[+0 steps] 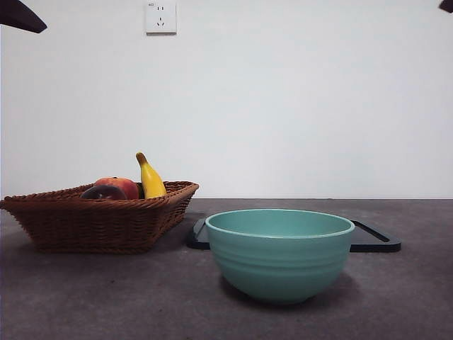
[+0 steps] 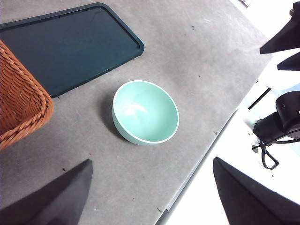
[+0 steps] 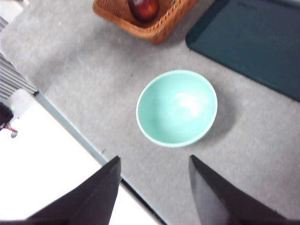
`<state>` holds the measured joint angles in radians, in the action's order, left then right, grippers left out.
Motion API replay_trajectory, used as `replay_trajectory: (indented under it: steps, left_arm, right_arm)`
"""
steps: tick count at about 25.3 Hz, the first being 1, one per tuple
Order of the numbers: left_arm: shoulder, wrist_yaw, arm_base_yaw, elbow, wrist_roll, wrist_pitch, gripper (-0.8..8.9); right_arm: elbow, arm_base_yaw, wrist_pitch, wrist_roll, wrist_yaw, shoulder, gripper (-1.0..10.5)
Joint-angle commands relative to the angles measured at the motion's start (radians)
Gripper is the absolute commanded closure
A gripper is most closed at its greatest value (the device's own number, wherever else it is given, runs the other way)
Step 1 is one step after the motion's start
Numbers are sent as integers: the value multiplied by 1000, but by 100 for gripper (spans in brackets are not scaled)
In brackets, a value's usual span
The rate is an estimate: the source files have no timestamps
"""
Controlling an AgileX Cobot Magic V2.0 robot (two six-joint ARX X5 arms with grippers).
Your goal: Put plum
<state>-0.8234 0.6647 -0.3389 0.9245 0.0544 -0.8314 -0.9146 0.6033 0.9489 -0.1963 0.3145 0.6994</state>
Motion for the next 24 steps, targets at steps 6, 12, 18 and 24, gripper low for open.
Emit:
replay_trajectory:
  steps: [6, 12, 18, 24]
  left_arm:
    - [-5, 8, -4, 13, 9, 8, 411]
    - [-5, 8, -4, 13, 9, 8, 412]
    - [-5, 8, -4, 13, 9, 8, 564]
    - [-5, 8, -4, 13, 9, 8, 806]
  right_arm:
    - [-17, 10, -3, 4, 3, 5, 715]
    - [-17, 10, -3, 4, 3, 5, 715]
    - [-17, 10, -2, 5, 3, 5, 765]
    - [-17, 10, -2, 6, 0, 5, 938]
